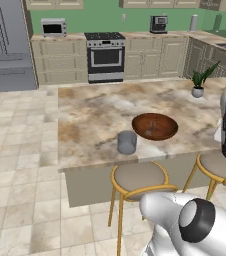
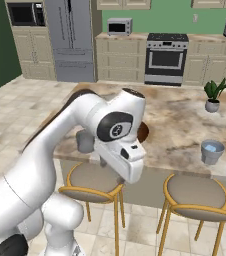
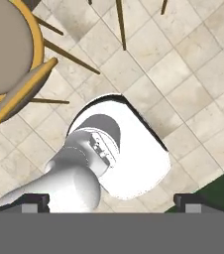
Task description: There are four ice cubes in the ice bowl. Place two ice cubes in each glass of water.
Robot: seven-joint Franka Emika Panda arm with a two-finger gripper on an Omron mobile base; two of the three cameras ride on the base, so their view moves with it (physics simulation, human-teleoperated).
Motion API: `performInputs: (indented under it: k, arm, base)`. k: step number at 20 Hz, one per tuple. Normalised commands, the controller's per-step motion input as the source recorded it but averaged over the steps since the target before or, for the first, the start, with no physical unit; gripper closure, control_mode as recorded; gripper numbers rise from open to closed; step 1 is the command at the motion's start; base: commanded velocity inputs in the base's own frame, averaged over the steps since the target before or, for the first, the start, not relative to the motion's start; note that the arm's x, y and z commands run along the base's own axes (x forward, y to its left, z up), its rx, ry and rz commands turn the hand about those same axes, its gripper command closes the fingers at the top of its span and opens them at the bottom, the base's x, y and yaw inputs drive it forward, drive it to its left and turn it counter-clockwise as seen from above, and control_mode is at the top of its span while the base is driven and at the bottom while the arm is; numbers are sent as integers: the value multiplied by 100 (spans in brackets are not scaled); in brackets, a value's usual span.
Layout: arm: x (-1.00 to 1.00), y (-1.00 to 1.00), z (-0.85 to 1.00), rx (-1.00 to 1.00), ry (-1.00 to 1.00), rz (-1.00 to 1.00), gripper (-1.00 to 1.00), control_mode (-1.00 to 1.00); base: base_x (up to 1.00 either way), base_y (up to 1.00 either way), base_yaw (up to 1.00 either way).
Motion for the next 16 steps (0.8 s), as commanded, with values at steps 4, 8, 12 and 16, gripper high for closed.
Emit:
performInputs:
  k: [4,8,12,16]
  arm:
    - [62,100,-48,-1,-16,-7,-100,-100]
    - [82,100,-10,-20,5,2,-100,-100]
    - [96,51,0,-9,14,11,-100,-100]
    - [100,2,0,0,6,14,-100,-100]
  base:
    - [0,0,0]
    - [0,0,0]
    - [0,0,0]
    - [0,0,0]
